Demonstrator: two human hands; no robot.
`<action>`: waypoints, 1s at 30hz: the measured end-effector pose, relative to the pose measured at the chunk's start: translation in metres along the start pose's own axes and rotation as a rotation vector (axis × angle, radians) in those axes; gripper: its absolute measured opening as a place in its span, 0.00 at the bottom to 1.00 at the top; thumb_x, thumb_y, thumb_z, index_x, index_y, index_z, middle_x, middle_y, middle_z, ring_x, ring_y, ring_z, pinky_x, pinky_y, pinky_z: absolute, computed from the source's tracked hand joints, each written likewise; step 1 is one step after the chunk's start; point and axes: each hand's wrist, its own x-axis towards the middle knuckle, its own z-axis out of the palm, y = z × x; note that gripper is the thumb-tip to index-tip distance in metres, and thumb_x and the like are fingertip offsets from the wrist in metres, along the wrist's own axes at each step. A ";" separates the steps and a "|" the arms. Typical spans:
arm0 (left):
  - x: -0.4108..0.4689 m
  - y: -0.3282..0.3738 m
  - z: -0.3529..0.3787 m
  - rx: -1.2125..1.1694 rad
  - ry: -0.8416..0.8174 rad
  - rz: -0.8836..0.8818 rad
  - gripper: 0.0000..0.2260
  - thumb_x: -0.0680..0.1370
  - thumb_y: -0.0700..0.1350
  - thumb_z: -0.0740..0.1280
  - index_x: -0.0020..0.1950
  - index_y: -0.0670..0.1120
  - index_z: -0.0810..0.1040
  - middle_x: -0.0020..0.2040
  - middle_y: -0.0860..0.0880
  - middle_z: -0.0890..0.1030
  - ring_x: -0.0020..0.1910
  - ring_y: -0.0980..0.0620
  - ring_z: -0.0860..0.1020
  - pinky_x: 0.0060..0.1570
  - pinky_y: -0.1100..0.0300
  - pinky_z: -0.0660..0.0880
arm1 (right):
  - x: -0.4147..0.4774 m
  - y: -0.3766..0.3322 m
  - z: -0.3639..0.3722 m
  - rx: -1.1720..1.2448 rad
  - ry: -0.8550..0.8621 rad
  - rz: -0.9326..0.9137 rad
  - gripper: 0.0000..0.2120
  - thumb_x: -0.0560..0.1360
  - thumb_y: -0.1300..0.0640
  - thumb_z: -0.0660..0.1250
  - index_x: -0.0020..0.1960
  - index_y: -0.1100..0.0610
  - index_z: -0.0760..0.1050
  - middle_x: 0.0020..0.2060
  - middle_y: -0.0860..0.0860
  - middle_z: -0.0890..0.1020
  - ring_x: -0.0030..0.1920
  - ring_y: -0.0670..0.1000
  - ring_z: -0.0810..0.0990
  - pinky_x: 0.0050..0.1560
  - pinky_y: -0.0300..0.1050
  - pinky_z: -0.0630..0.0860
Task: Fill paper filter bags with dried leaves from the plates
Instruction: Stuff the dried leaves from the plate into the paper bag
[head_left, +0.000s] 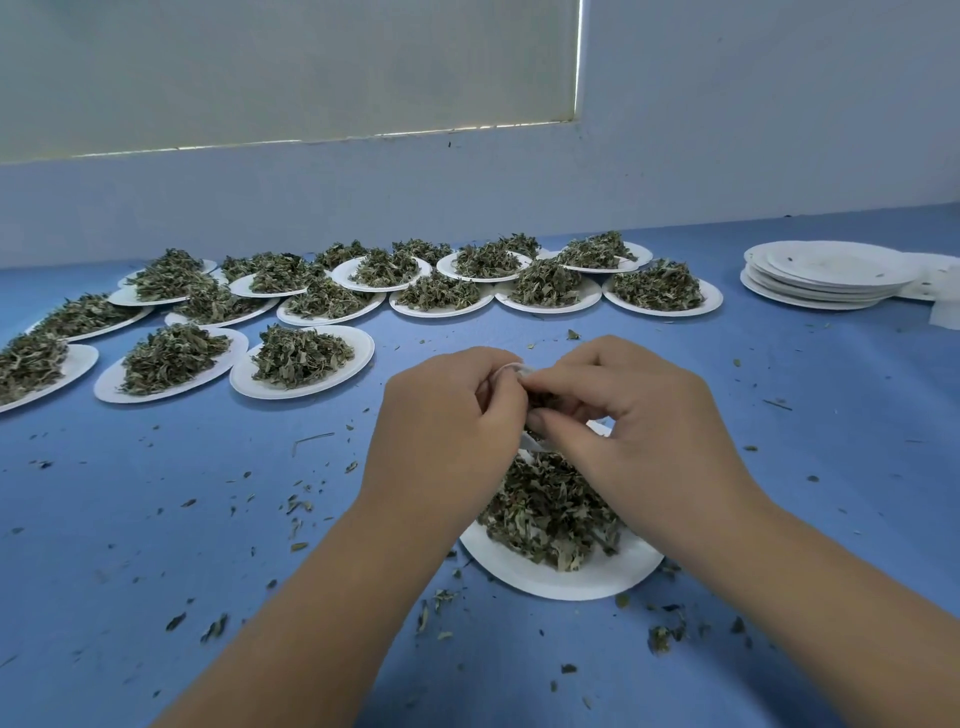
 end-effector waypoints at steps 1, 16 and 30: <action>-0.001 0.000 0.001 -0.007 -0.002 -0.002 0.10 0.74 0.46 0.62 0.41 0.54 0.83 0.34 0.56 0.80 0.33 0.58 0.76 0.35 0.61 0.72 | 0.000 0.000 0.000 -0.019 0.019 -0.015 0.13 0.71 0.62 0.74 0.51 0.47 0.84 0.40 0.44 0.79 0.41 0.44 0.77 0.44 0.38 0.75; 0.004 0.000 -0.009 0.013 0.067 -0.008 0.10 0.77 0.39 0.65 0.45 0.50 0.85 0.26 0.50 0.74 0.25 0.59 0.68 0.27 0.71 0.63 | 0.001 -0.006 -0.008 0.074 0.082 -0.040 0.11 0.71 0.65 0.72 0.51 0.53 0.82 0.43 0.45 0.82 0.44 0.40 0.81 0.48 0.30 0.76; 0.001 0.002 -0.007 0.018 0.027 0.033 0.10 0.76 0.41 0.64 0.45 0.52 0.85 0.31 0.55 0.80 0.32 0.60 0.76 0.31 0.69 0.70 | 0.003 -0.006 0.003 -0.446 -0.226 -0.267 0.10 0.75 0.53 0.61 0.49 0.50 0.81 0.49 0.41 0.81 0.46 0.54 0.72 0.44 0.52 0.69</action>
